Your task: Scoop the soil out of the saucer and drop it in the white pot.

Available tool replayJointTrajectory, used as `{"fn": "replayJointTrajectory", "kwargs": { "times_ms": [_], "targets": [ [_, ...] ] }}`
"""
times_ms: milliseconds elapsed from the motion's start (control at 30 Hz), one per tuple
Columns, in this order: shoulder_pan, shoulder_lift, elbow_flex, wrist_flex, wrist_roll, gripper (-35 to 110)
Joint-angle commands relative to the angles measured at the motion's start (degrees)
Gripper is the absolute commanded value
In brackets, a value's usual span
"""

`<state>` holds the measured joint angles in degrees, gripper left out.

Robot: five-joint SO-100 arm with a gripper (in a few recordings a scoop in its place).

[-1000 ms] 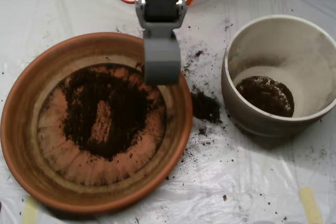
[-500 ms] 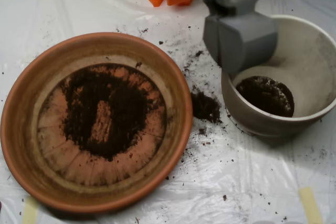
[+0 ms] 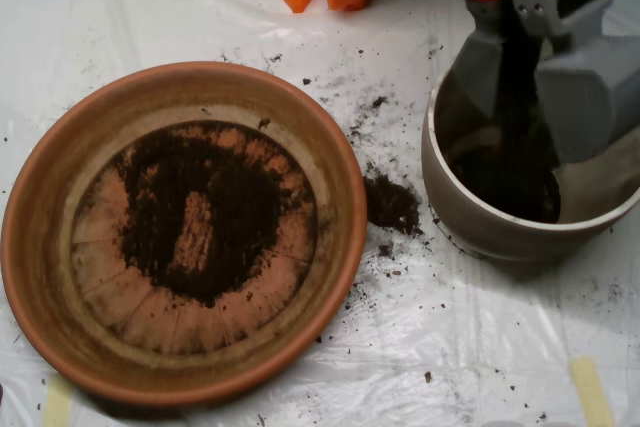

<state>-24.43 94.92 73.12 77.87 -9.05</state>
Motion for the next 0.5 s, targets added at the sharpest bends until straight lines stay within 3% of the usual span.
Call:
{"fn": "replayJointTrajectory", "kwargs": {
  "times_ms": [0,467],
  "targets": [
    [-1.05,1.67,-4.39,1.23,0.0,32],
    [-0.97,2.2,-4.04,2.02,2.02,35]
  ]
}}
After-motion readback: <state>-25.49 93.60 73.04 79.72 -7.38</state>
